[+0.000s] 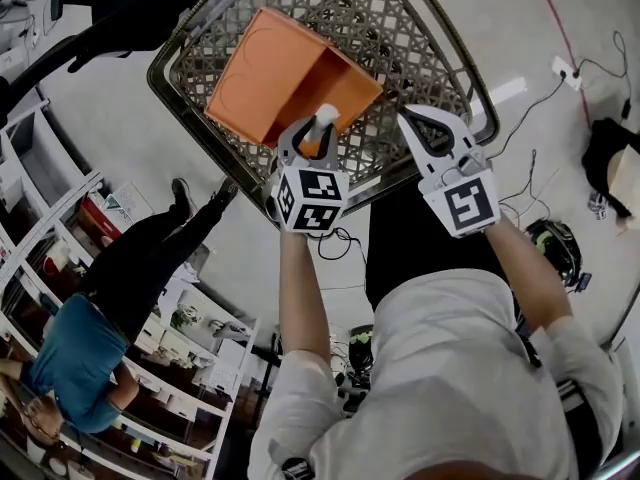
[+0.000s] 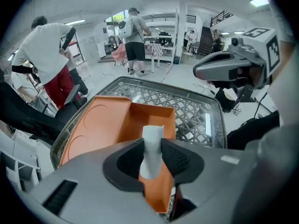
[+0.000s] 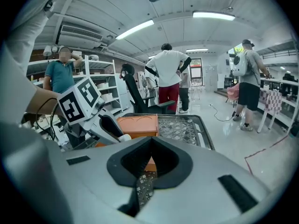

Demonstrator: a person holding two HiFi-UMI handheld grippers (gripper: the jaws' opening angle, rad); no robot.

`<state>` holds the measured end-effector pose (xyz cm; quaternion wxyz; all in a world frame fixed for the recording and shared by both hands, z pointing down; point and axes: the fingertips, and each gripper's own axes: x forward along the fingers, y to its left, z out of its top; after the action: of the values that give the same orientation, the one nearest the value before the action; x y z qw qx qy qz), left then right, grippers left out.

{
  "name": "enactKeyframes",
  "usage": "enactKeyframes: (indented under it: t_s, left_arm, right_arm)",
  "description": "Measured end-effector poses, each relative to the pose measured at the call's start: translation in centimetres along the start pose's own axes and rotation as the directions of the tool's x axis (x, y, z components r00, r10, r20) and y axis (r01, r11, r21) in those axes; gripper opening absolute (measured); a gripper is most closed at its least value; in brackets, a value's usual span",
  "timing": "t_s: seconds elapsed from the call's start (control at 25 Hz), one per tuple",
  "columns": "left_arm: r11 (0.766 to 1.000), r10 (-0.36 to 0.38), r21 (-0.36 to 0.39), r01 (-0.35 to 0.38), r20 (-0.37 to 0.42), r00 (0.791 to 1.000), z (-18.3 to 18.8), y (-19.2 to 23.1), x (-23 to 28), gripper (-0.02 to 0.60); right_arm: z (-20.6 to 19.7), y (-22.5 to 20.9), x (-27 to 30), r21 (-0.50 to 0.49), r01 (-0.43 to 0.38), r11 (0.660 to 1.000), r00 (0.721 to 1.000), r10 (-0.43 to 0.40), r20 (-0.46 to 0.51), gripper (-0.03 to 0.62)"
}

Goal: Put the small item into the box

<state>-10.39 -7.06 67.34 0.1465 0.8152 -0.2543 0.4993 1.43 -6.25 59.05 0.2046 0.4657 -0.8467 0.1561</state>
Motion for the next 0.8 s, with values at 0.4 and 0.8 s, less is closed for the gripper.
enactKeyframes:
  t_s: [0.4,0.8]
  left_arm:
    - [0.999,-0.04,-0.007,0.04,-0.045,0.998,-1.0,-0.7,2.8,0.121]
    - [0.998,-0.062,-0.01,0.061,-0.074,0.995,-1.4,-0.1,4.3,0.121]
  right_arm:
    - [-1.8,0.2,0.9,0.058,-0.006,0.998,1.0,0.007,-0.018,0.003]
    - [-2.6,0.1,2.3,0.078,-0.018,0.997,0.998,0.022,-0.053,0.003]
